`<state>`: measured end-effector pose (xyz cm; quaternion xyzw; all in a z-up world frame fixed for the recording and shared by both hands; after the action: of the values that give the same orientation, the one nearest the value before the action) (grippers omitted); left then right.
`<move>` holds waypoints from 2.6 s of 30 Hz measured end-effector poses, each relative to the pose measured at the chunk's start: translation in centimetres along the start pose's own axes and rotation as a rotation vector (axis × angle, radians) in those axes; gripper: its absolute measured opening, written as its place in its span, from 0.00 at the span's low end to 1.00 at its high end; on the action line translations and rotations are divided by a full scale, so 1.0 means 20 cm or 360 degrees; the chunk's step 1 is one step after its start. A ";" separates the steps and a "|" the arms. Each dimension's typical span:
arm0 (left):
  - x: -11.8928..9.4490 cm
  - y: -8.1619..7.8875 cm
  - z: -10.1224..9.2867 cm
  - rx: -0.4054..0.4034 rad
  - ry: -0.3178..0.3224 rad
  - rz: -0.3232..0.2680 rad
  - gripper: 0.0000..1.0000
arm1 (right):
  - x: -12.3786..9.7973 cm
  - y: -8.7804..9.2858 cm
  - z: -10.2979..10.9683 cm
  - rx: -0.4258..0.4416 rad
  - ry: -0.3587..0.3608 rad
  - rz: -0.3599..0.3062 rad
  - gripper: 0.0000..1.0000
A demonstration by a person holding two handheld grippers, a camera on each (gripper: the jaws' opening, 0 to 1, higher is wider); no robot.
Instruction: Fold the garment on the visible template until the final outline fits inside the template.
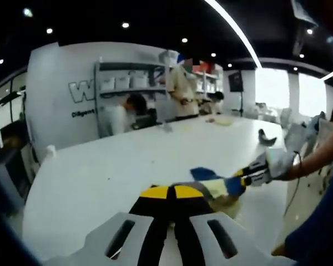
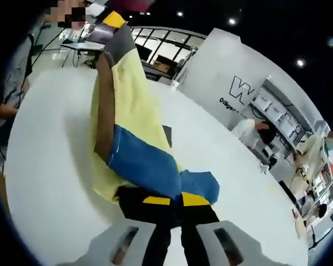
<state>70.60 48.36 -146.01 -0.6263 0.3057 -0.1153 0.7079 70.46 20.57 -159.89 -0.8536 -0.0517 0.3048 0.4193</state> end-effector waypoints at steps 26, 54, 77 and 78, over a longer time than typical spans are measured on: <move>-0.13 -0.31 0.05 -0.0005 -0.0052 -0.0249 0.00 | -0.42 -0.56 -0.49 0.0668 -0.0111 -0.0572 0.00; -0.45 -1.10 0.06 0.0249 -0.0076 -0.0623 0.00 | -0.93 -1.31 -0.95 0.0622 -0.0017 -0.0993 0.00; -0.70 -0.81 -0.24 0.0261 0.0054 -0.0413 0.00 | -1.19 -1.07 -0.66 0.0478 -0.0215 -0.0778 0.00; -0.71 -0.80 -0.26 0.0251 0.0064 -0.0413 0.00 | -1.22 -1.06 -0.66 0.0487 -0.0222 -0.0772 0.00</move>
<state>59.89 48.89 -126.64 -0.6004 0.2263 -0.2421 0.7278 61.73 16.87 -126.34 -0.7200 -0.2364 0.2579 0.5993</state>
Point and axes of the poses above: the point that each gripper's makers call its tool centre point, and the gripper's own axes: x roughly forward along the fingers, z roughly to its left, y roughly out of its underside, the point moved 4 cm from there along -x, roughly backward along the fingers, and after that the axes turned 2 degrees about -y, right-handed, at the moved point
